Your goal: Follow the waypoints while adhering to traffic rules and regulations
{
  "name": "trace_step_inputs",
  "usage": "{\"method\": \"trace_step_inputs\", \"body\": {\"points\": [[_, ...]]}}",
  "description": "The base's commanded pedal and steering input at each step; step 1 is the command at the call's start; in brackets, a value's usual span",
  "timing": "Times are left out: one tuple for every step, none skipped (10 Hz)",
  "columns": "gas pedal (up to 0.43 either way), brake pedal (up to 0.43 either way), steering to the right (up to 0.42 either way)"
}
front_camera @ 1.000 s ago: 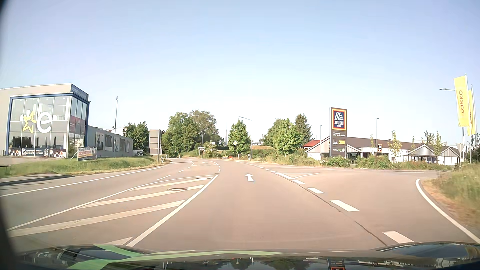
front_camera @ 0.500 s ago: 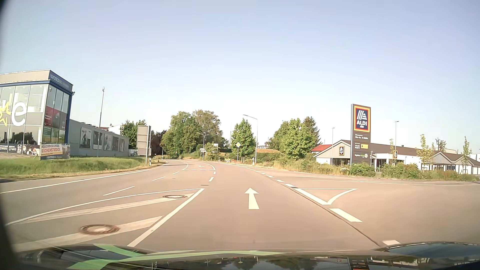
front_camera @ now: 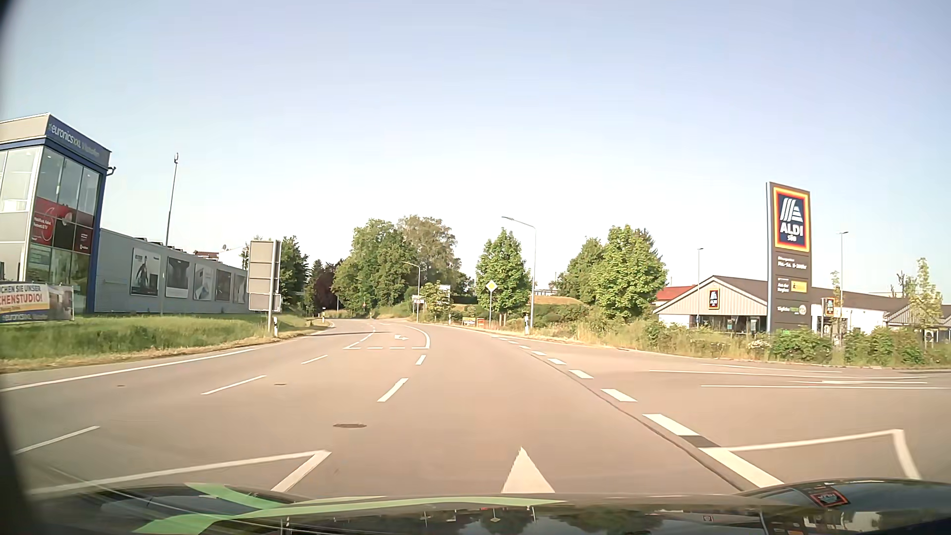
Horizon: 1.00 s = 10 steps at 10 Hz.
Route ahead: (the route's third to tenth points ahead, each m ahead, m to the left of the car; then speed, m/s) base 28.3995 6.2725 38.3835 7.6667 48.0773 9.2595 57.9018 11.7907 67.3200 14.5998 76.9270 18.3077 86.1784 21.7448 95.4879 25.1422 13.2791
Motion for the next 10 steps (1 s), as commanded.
{"method": "trace_step_inputs", "body": {"points": [[0.138, 0.000, -0.028], [0.138, 0.000, -0.028], [0.138, 0.000, -0.028], [0.138, 0.000, -0.028], [0.138, 0.000, -0.028], [0.138, 0.000, -0.028], [0.138, 0.000, -0.027], [0.138, 0.000, -0.025], [0.138, 0.000, -0.025], [0.138, 0.000, -0.025]]}}
